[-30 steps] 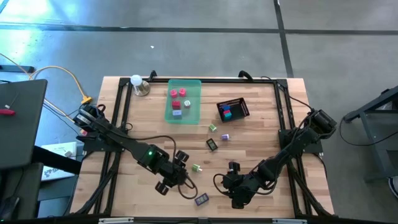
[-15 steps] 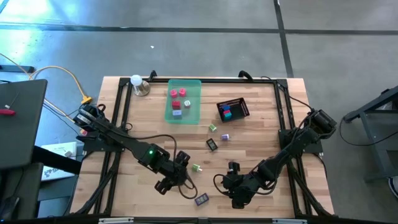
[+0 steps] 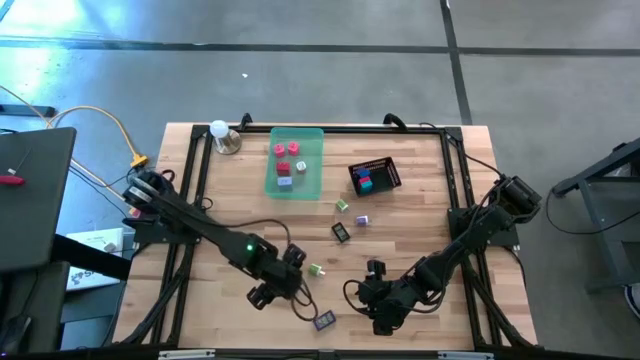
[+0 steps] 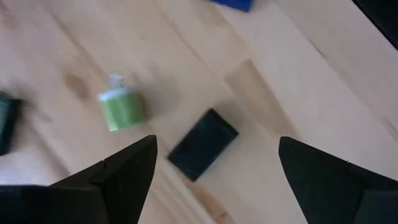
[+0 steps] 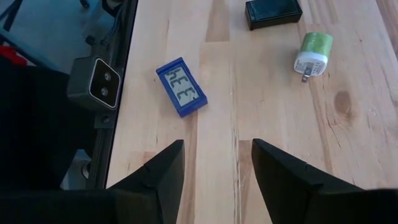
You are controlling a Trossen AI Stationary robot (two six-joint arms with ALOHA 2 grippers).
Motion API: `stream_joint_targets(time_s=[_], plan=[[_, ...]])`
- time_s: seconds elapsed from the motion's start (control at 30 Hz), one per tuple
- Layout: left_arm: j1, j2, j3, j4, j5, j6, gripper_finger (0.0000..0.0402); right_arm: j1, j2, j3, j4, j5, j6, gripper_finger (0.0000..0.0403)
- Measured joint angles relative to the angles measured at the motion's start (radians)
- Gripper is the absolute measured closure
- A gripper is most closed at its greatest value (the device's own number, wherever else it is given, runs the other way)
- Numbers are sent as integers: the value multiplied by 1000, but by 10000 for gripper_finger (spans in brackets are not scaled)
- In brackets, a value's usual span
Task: Pick & Place Office items
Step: Put the bottom black digital clock into the black bin
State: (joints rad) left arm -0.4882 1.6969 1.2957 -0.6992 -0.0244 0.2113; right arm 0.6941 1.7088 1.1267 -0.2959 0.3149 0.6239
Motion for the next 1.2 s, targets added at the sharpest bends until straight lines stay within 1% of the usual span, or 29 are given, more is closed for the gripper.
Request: stream_joint_targets(time_s=[0.17,0.33,0.4,0.53,0.7,0.8,0.97,1.1,1.2], plan=[[1,61,0,-1,3,-21,73,0,0,0,0,3,-1,229],[-3,92,-1,-4,11,115,73,0,0,0,1,6,-1,229],[-7,103,-2,-3,2,147,73,0,0,0,1,8,-3,229],[6,133,-3,3,-34,151,73,0,0,0,6,14,-23,229],[31,165,-3,12,3,157,73,0,0,0,8,27,-23,229],[32,167,-4,11,22,158,73,0,0,0,8,27,-23,229],[27,166,-4,12,22,186,73,0,0,0,8,27,-26,229],[36,166,-4,10,23,254,73,-3,0,0,9,27,-27,229],[40,166,-4,-2,23,331,73,-3,0,0,17,27,-27,229]])
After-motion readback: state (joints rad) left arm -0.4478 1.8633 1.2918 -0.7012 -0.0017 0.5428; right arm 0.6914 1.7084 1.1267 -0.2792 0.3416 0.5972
